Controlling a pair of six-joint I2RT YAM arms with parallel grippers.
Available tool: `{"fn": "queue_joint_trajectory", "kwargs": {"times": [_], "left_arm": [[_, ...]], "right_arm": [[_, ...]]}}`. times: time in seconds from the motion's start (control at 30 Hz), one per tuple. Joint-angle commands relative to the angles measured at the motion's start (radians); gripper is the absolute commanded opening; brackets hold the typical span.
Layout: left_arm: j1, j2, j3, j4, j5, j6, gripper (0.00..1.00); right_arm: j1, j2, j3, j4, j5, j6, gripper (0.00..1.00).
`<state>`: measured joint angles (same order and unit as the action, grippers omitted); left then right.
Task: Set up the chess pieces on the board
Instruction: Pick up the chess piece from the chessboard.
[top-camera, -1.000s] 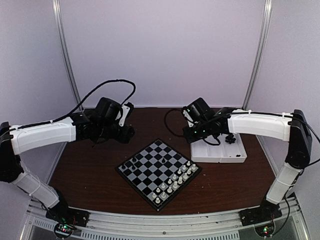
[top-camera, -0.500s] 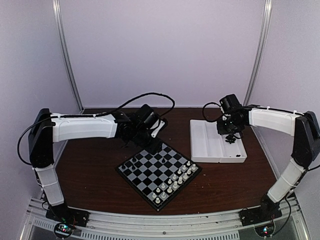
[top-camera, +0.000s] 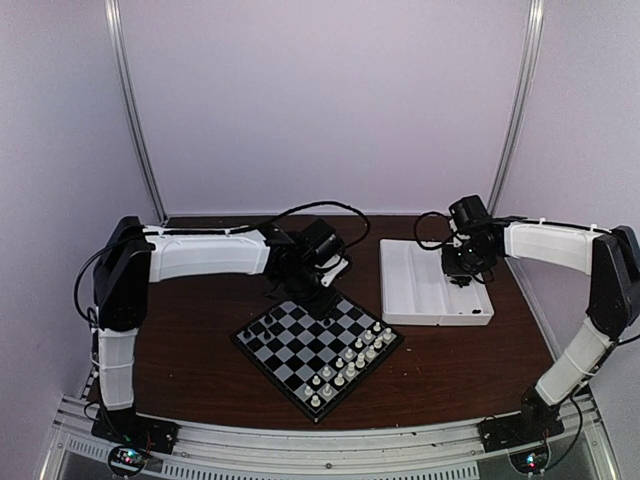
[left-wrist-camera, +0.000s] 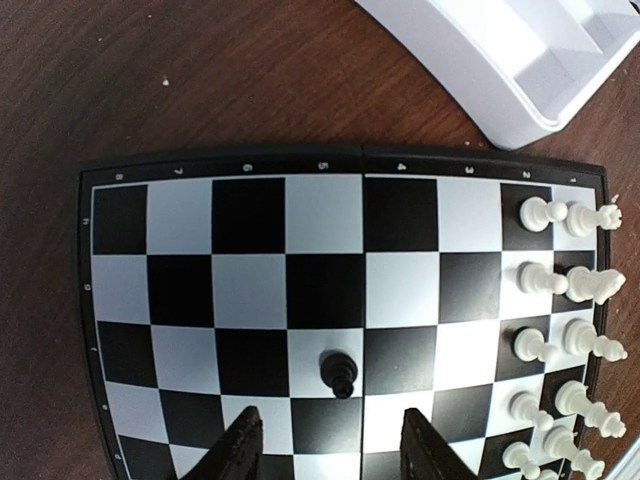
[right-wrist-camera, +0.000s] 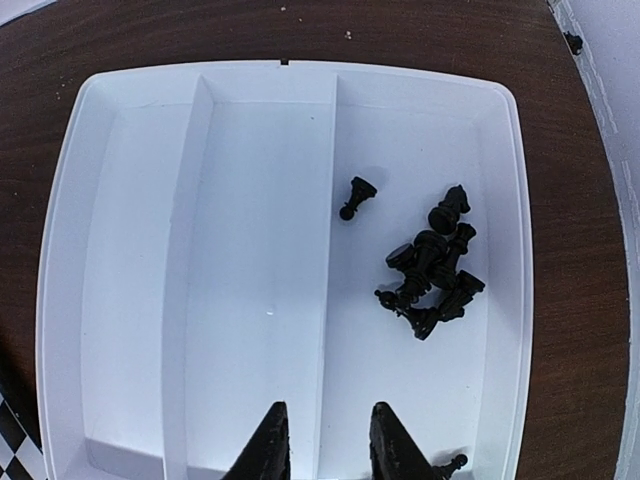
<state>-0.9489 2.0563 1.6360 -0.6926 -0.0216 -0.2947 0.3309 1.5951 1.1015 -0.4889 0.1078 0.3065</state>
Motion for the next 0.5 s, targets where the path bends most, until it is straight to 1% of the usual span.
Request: {"fn": "queue_joint_trajectory", "kwargs": {"times": [0.0,0.27,0.47], "left_arm": [[-0.017,0.047,0.071,-0.053,0.022,-0.007,0.47],[-0.021,0.109,0.131,-0.109,-0.028,-0.005,0.45],[-0.022,0.131,0.153,-0.114,-0.043,0.002,0.40]], "right_arm": [[-0.020,-0.040,-0.020,0.033,-0.018,0.001,0.29],[-0.040,-0.046,-0.031,0.048,-0.044,-0.010,0.29],[-0.050,-0.050,-0.039,0.053,-0.055,-0.019,0.28]]}}
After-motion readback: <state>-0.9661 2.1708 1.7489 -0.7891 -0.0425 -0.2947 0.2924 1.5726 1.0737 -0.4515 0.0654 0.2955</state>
